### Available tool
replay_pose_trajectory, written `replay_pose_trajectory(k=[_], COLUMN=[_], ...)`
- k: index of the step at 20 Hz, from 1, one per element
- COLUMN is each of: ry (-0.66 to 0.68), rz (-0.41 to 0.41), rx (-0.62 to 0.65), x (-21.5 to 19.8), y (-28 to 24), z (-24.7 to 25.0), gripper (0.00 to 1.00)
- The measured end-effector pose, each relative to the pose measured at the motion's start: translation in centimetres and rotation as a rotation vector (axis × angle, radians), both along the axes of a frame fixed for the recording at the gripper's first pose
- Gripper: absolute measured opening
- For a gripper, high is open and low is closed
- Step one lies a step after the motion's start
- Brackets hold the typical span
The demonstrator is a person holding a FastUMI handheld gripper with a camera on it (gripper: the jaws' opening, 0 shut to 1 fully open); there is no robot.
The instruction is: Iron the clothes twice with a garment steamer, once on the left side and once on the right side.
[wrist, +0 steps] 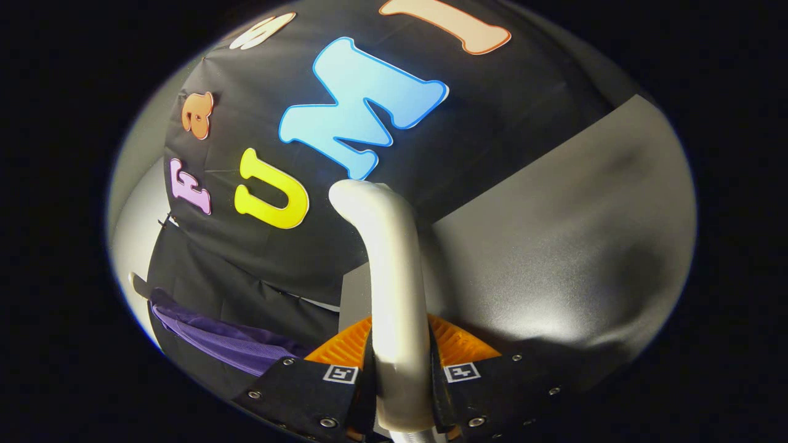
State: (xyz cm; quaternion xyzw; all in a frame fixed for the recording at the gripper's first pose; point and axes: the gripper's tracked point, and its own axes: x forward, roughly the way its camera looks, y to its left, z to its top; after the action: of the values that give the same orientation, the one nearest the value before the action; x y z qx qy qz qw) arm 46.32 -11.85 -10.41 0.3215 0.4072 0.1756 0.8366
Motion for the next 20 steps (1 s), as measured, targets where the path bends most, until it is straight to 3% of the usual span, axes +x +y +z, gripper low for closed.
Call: replay_pose_trajectory(k=[7, 13, 20], ry=[-0.085, -0.171, -0.269], rz=[-0.057, -0.071, -0.16], rx=[-0.091, -0.111, -0.197], x=[-2.4, -8.3, -16.9], y=[-0.1, 1.7, 5.8], z=[2.2, 5.5, 9.1], gripper=[0.36, 0.36, 0.36])
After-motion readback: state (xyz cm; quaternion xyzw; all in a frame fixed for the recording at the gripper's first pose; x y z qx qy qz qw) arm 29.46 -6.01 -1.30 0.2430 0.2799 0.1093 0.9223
